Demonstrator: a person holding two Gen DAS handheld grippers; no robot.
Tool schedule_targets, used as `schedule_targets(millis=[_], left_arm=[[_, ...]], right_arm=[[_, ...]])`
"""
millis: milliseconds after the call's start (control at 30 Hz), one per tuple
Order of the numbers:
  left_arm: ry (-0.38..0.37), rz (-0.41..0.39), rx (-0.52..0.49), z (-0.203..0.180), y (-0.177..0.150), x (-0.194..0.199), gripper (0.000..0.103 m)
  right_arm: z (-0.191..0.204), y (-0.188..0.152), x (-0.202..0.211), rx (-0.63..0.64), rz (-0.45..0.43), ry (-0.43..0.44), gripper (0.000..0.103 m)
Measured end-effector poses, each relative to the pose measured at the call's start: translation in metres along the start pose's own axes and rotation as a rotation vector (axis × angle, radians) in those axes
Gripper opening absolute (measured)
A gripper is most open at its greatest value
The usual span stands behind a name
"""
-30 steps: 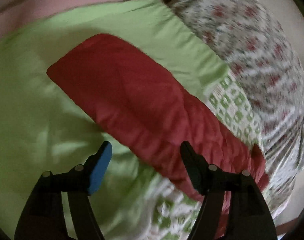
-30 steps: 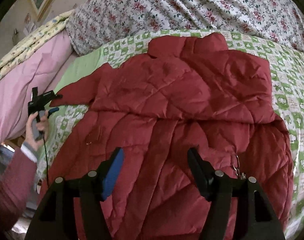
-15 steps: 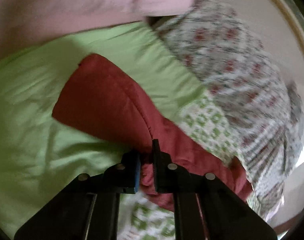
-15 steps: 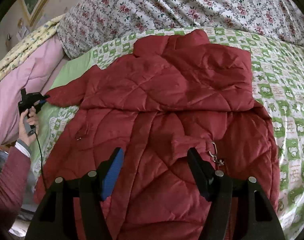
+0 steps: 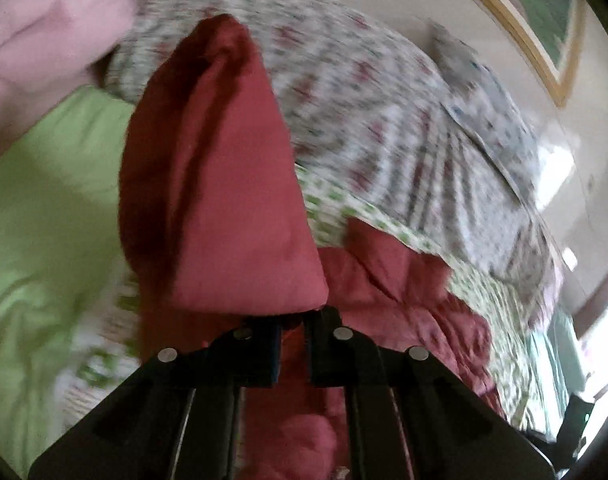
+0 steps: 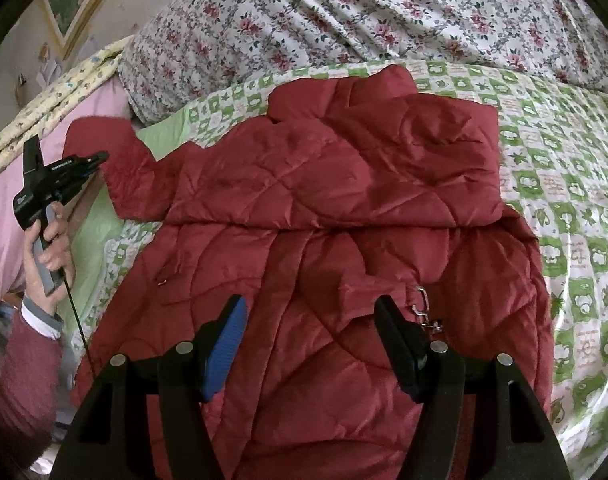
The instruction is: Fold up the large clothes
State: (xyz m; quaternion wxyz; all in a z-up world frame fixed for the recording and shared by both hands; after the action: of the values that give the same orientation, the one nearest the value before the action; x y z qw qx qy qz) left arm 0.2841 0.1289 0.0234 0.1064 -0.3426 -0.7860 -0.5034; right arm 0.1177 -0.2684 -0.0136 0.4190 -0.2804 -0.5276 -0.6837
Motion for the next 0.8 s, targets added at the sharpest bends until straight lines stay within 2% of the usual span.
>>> schedule_targets(millis=[333,533,800], left_arm=[[-0.083,0.102,-0.165,-0.098,-0.036,-0.036,0.007],[-0.111,0.180,-0.247,-0.141,-0.065,-0.062,0.007],[-0.145,0.246,-0.312,-0.189,-0.096,-0.094,0.007]], right_arm=[[-0.027,0.009,0.009,-0.067,-0.035,0.011,0.068],[-0.047,0.016,0.011,-0.124,-0.050,0.039,0.068],[-0.070,0.029,0.015,-0.197,-0.076,0.074,0.068]])
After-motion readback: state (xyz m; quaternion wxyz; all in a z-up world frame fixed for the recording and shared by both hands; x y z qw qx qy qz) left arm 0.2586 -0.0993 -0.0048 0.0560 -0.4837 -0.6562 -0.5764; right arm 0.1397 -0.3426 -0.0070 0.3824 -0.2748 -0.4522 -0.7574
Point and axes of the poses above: each gripper's, at about its wrist camera, not at the fingertips, and x roughly against the way its jaws point, z to its left, y to its top, the point moved 5 cm from there along -x, roughly the way its jaws point, and after that the axes turned 3 degrees about -y, right-handed, at the moved point
